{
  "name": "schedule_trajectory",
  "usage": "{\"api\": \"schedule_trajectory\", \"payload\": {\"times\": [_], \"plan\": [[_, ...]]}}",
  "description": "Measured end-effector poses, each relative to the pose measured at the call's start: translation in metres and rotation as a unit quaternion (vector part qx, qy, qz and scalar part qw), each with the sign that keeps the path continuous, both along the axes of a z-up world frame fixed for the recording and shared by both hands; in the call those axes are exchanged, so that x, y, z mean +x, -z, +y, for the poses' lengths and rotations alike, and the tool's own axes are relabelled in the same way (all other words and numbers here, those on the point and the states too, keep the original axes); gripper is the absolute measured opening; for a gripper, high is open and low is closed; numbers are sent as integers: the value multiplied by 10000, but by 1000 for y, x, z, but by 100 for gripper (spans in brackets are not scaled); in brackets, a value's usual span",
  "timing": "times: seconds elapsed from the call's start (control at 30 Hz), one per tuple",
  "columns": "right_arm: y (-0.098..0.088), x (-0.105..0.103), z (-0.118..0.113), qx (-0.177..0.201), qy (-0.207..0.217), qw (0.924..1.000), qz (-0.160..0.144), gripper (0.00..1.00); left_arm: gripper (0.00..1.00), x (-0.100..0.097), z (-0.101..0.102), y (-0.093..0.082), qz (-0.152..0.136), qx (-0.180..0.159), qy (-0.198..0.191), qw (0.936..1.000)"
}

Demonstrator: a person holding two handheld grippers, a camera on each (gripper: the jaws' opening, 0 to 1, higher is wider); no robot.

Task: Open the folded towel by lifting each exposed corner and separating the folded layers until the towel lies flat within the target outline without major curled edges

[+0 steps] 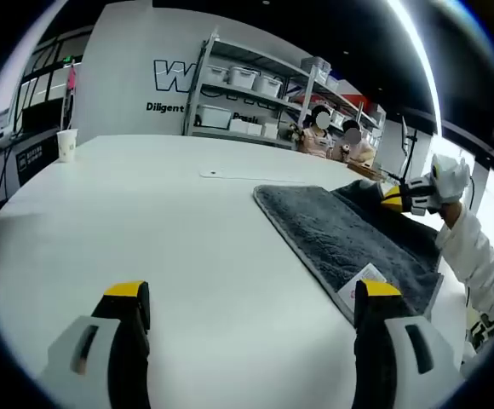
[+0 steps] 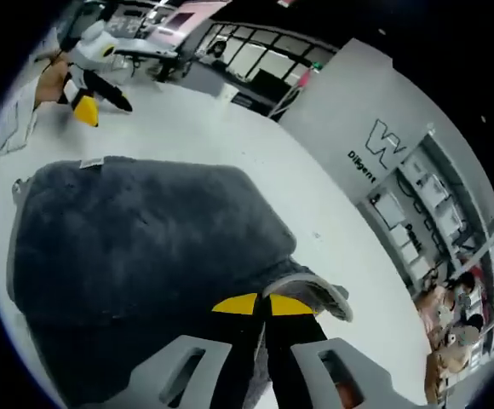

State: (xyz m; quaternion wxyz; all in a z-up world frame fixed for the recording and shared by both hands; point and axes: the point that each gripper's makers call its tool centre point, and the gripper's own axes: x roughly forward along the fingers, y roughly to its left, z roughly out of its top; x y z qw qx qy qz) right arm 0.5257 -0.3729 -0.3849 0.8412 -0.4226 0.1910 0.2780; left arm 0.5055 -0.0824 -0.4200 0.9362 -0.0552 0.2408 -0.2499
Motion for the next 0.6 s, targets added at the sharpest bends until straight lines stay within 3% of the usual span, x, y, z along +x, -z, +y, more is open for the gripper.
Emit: {"api": "schedule_trajectory", "payload": {"times": [0.13,0.3,0.6], "plan": [[0,-7,16,28,-143,9999,24,0,99,0,-1,1,16,18,11,10000],[7,-21,36,-423,-592,9973,22,0,99,0,-1,1,25,30,23,10000],[21,-37,54,-523,-841,9946,324,0,99,0,-1,3,48,56,42,10000]]}}
